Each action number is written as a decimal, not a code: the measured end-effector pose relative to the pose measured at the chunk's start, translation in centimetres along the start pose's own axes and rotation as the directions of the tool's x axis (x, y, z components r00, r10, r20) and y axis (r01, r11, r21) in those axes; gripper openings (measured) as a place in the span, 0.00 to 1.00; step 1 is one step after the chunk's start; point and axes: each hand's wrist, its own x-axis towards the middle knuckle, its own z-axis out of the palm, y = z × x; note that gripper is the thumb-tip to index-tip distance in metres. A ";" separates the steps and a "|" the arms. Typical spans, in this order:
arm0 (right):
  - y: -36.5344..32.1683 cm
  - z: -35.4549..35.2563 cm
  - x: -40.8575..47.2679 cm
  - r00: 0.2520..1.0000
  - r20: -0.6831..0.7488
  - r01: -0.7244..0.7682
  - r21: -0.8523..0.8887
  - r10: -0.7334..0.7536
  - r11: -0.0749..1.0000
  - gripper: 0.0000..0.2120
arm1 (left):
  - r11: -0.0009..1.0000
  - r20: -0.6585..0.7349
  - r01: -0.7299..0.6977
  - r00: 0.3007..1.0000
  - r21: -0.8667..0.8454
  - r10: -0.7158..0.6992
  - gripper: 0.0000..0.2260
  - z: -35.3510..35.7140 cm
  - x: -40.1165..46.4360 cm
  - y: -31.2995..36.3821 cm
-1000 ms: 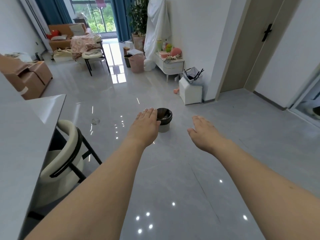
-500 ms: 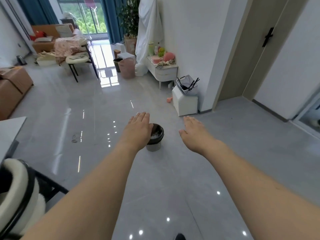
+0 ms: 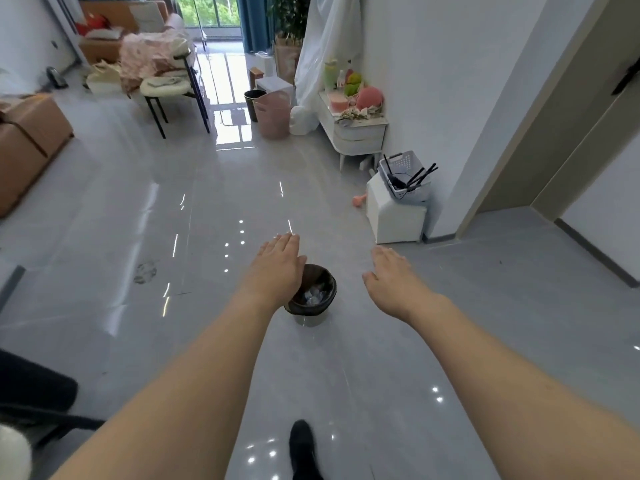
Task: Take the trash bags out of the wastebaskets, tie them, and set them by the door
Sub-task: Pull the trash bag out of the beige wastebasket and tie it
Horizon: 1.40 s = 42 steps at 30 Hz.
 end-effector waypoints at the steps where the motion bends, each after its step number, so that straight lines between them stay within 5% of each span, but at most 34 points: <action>1: 0.2 -0.2 2.0 1.000 0.004 -0.010 0.003 0.010 1.000 0.27 | 1.000 0.007 -0.005 1.000 -0.006 0.005 0.23 0.2 2.2 -0.5; 10: 2.3 -3.1 18.1 0.999 -0.003 -0.046 0.076 0.046 0.996 0.22 | 0.997 0.000 0.025 1.000 -0.067 -0.025 0.23 -0.5 19.5 -3.4; 18: 5.5 3.9 31.9 0.992 0.123 -0.022 0.106 0.009 0.994 0.23 | 0.993 0.067 0.114 0.992 -0.035 -0.111 0.23 7.2 29.4 -7.4; 25: 12.2 23.2 45.1 0.979 0.180 -0.146 0.276 0.098 0.950 0.22 | 0.963 0.111 0.256 0.963 -0.078 -0.247 0.24 27.9 36.4 -17.6; 34: 21.7 52.0 55.9 0.861 0.258 -0.498 0.608 0.438 0.619 0.23 | 0.866 0.101 0.455 0.891 -0.210 -0.443 0.23 57.1 37.7 -31.4; 38: 23.6 58.1 57.9 0.812 0.351 -0.544 0.743 0.466 0.390 0.11 | 0.625 0.144 0.585 0.780 -0.517 -0.609 0.21 62.9 37.6 -33.4; 42: 24.3 60.1 56.9 0.752 0.450 -0.589 0.787 0.482 0.184 0.09 | 0.136 0.412 0.726 0.523 -0.674 -0.746 0.24 64.5 36.8 -34.2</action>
